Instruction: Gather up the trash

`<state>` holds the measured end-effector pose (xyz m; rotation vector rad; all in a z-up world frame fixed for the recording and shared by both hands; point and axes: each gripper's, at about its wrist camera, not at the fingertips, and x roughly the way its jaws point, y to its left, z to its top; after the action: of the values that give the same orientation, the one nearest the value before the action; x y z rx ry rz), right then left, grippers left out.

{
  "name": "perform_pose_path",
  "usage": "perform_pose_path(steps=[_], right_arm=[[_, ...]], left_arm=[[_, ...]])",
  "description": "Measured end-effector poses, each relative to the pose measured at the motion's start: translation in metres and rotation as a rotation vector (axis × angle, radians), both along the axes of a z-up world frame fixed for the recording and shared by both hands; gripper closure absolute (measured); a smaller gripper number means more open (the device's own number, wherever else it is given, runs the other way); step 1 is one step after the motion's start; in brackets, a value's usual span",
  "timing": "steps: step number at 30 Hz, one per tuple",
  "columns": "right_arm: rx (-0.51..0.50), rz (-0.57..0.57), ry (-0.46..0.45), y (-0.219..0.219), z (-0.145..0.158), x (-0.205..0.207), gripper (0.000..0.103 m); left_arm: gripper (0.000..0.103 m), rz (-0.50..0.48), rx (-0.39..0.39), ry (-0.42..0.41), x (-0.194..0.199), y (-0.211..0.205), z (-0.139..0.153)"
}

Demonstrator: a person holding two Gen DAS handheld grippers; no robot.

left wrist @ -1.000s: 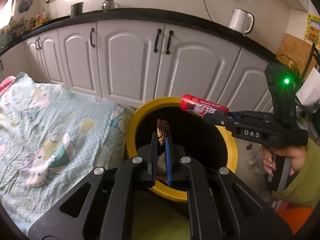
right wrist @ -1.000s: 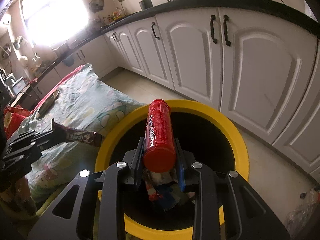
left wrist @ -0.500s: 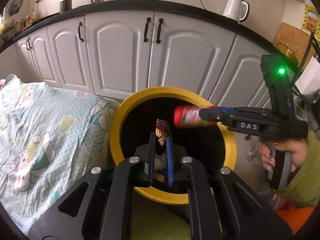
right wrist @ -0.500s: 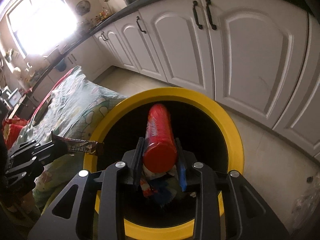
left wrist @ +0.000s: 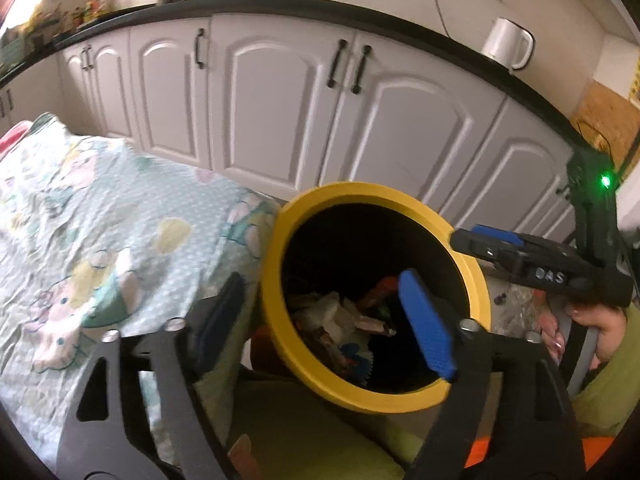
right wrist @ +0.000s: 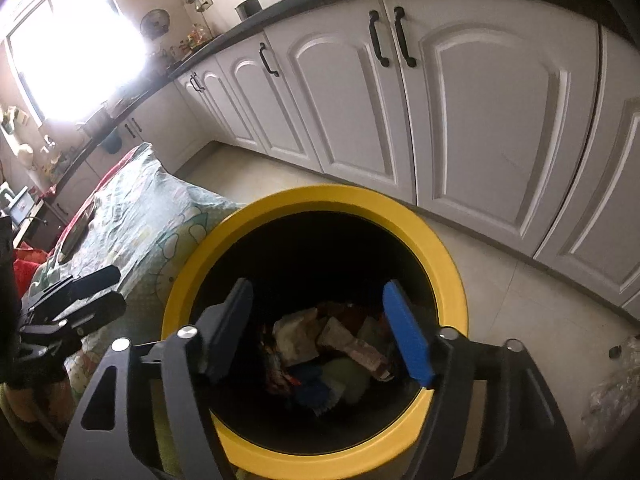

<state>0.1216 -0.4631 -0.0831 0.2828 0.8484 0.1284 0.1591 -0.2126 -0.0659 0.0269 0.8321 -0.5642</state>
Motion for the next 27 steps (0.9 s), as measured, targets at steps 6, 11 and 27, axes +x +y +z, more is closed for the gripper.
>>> perform_pose_path(steps=[6, 11, 27], right_arm=[[-0.032, 0.018, -0.03, 0.016, 0.017, -0.003, 0.019], [-0.063, 0.065, -0.07, 0.041, 0.038, -0.008, 0.011], [-0.11, 0.107, -0.253, 0.13, 0.102, -0.058, 0.006]], left_arm=[[0.011, 0.073, -0.022, -0.029, 0.003, 0.025, 0.015], [0.011, 0.138, -0.031, -0.066, -0.002, 0.051, 0.029], [0.011, 0.314, 0.0, -0.226, -0.055, 0.121, 0.063]])
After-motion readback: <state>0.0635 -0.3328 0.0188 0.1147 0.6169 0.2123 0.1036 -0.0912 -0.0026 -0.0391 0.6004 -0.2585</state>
